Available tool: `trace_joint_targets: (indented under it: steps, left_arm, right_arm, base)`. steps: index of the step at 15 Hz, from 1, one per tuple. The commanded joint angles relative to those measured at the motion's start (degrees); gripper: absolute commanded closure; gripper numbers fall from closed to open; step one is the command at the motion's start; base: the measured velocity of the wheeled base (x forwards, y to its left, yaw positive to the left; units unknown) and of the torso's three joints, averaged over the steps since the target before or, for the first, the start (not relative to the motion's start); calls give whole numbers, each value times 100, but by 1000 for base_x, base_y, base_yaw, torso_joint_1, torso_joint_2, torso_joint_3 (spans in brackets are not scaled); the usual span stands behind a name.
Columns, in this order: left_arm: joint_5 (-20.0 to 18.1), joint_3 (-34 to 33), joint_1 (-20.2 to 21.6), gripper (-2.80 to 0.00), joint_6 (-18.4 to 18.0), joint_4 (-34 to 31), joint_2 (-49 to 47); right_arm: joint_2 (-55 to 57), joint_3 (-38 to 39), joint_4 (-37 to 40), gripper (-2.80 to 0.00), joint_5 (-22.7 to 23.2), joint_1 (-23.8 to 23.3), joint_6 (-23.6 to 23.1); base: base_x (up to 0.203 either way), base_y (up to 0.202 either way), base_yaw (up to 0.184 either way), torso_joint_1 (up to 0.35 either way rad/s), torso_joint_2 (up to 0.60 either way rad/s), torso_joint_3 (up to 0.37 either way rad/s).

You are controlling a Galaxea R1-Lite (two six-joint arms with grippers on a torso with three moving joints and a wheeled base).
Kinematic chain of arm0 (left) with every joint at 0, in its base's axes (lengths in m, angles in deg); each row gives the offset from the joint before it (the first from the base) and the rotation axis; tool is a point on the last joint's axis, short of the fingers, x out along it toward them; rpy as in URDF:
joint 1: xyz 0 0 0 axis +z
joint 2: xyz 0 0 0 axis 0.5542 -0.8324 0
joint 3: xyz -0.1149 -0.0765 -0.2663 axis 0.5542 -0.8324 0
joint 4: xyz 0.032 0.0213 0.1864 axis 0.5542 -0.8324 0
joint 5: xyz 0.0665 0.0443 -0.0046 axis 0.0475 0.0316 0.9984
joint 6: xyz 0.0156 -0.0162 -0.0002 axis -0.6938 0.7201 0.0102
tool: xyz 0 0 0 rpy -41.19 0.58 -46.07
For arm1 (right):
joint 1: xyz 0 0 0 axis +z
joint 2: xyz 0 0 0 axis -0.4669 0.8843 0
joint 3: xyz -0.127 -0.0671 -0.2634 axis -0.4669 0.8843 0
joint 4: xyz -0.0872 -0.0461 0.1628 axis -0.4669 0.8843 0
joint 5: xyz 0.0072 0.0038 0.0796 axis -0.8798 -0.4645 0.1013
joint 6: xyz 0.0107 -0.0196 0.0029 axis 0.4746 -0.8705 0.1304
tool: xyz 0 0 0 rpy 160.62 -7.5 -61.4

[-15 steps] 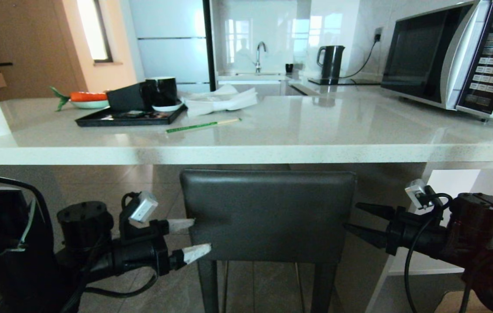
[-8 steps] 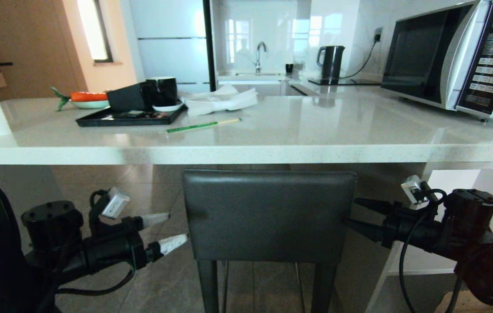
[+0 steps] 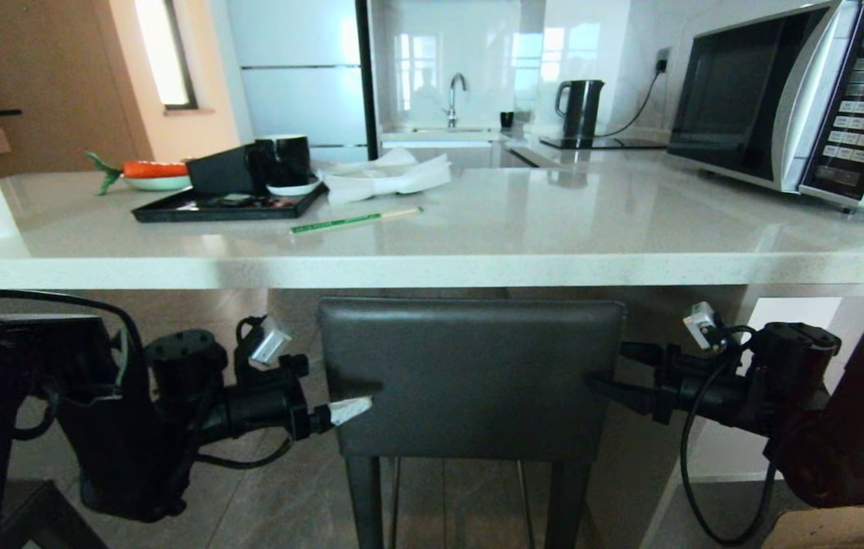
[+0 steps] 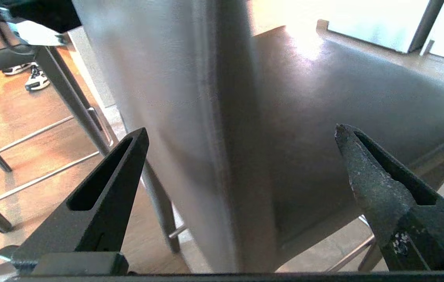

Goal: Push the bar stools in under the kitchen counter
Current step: Pull the gray chair out from under the dining table

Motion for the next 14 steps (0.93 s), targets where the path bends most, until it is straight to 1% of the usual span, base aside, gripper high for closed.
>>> trace_joint_targets:
  steps: [1, 2, 3, 4, 6, 7, 11, 14]
  left_arm:
    - [-56, 455, -23, -280, 18, 49, -440]
    - [-74, 495, -23, -280, 100, 49, -450]
    - [-106, 409, -66, -280, 161, 49, -339]
    - [-127, 249, -144, -280, 196, 49, -185]
    - [-21, -276, -521, -280, 304, 49, 48]
    - [90, -440, -628, -280, 300, 49, 122]
    - [112, -375, -519, -280, 301, 49, 105]
    - [112, -366, -519, -280, 230, 49, 65]
  right_arm:
    - [207, -160, -48, -280, 115, 23, 3]
    - [209, -132, -48, -280, 307, 59, 3]
    - [171, -73, -48, -280, 556, 106, 9]
    - [108, 19, -48, -280, 713, 141, 24]
    - [130, 40, -48, -280, 714, 179, 30]
    - [139, 54, -48, -280, 714, 184, 30]
    - [32, 74, -48, -280, 705, 230, 32]
    - [42, 111, -48, -280, 705, 249, 22]
  base:
    - [0, 0, 0, 0, 0, 0]
    - [0, 0, 0, 0, 0, 0]
    - [0, 0, 0, 0, 0, 0]
    - [0, 0, 0, 0, 0, 0]
    - [0, 0, 0, 0, 0, 0]
    - [0, 0, 0, 0, 0, 0]
    - [0, 0, 0, 0, 0, 0]
    - [0, 0, 0, 0, 0, 0]
